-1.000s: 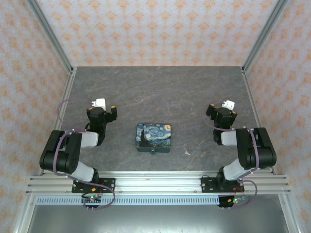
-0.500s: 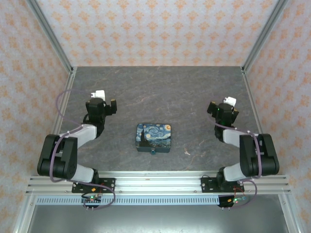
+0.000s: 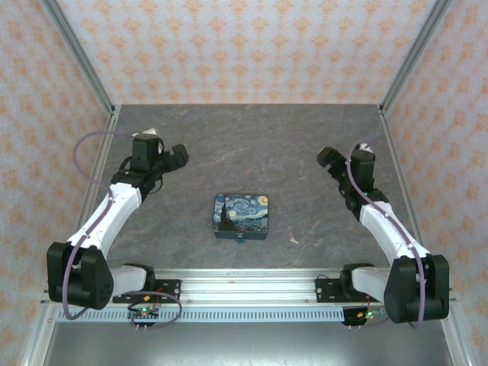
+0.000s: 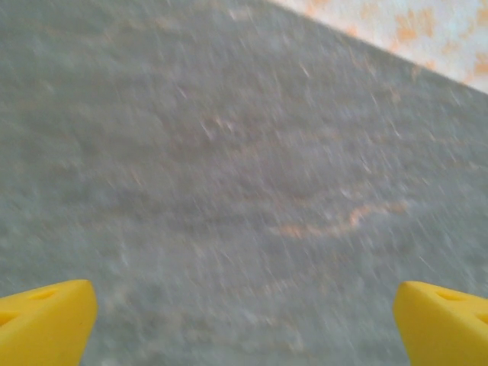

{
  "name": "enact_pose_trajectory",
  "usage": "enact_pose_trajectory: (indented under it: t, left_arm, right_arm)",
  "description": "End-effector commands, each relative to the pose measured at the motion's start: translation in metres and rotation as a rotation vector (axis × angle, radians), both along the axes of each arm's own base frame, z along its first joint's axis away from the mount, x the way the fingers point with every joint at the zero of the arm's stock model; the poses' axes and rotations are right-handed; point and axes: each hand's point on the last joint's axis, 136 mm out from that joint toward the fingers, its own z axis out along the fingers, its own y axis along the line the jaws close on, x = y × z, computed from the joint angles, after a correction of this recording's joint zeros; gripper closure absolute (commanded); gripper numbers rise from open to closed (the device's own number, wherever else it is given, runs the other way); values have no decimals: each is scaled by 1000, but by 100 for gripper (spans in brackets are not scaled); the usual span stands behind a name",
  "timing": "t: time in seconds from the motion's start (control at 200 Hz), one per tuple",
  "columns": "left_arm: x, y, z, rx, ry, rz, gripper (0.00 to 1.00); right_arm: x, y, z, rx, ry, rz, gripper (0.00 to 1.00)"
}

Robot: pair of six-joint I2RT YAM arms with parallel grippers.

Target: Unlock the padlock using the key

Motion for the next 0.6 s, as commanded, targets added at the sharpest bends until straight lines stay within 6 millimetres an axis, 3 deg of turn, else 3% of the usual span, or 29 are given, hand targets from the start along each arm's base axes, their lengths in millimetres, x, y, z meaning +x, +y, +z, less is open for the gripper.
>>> enact_pose_trajectory:
  t: [0.0, 0.13, 0.24, 0.495, 0.595]
  left_arm:
    - [-43, -40, -27, -133, 150, -82, 0]
    - [-68, -70, -37, -226, 173, -147, 0]
    - [-84, -88, -45, -294, 193, -196, 5]
    - [-103, -118, -61, -291, 228, -263, 9]
    - [-106, -130, -72, -293, 248, -287, 11]
  right_arm:
    - [-45, 54, -36, 143, 214, 160, 15]
    - [-75, 105, -50, 159, 290, 285, 21]
    - [-92, 134, -55, 154, 315, 347, 24]
    - [-109, 166, -69, 177, 348, 398, 30]
    - [-112, 178, -84, 187, 387, 417, 36]
